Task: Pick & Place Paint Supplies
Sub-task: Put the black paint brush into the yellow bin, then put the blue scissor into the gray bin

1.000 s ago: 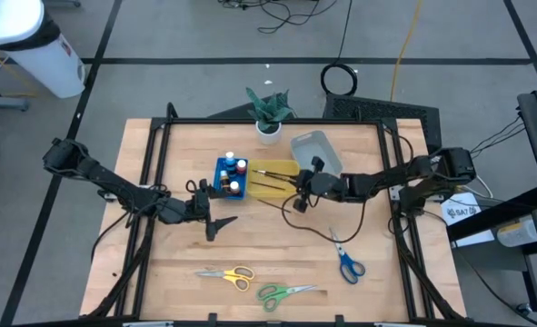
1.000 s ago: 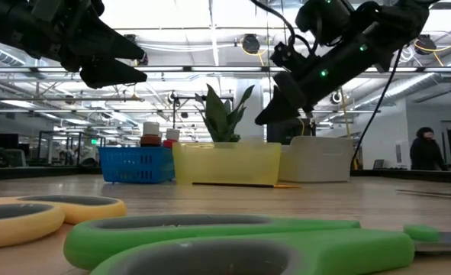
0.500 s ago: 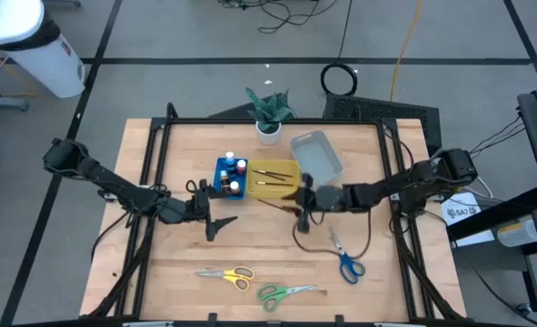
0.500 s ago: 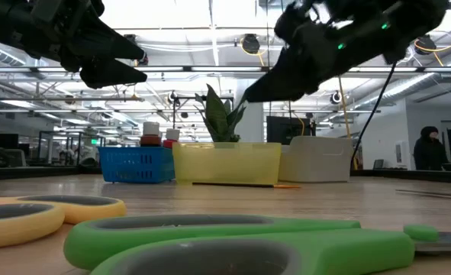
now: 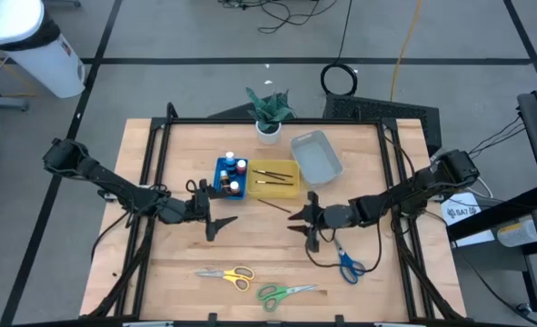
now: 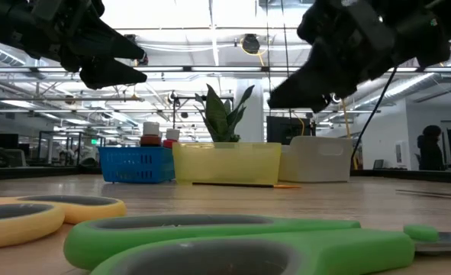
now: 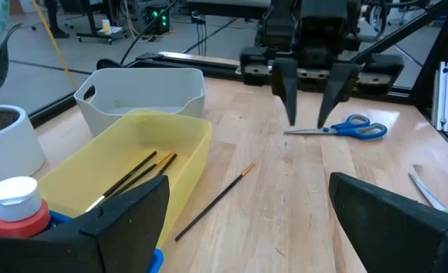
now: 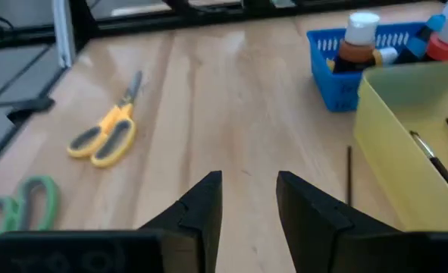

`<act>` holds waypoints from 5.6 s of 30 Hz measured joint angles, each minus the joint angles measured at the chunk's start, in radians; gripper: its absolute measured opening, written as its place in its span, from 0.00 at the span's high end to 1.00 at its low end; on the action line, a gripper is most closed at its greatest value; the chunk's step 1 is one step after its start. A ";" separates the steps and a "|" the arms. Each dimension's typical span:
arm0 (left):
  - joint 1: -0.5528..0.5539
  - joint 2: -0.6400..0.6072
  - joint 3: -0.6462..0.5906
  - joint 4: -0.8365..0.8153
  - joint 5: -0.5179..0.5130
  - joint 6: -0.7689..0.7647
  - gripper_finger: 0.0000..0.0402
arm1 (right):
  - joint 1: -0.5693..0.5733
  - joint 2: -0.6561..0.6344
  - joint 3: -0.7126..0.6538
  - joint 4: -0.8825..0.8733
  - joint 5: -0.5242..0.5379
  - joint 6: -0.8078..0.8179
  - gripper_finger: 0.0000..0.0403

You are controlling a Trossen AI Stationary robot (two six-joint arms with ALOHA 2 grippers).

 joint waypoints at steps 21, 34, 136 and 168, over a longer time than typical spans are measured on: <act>0.000 0.000 0.000 0.000 0.000 0.015 0.06 | 0.003 0.135 0.010 -0.196 0.159 0.031 0.48; 0.000 0.000 0.000 -0.006 0.000 0.011 0.06 | -0.105 0.250 0.043 -0.185 0.049 0.085 0.56; 0.000 0.000 0.000 -0.003 -0.001 0.017 0.06 | 0.383 0.013 0.301 -0.084 -0.240 -0.324 0.44; 0.000 0.000 0.000 0.004 -0.002 -0.008 0.06 | 0.555 0.024 0.218 -1.123 -0.234 1.075 0.62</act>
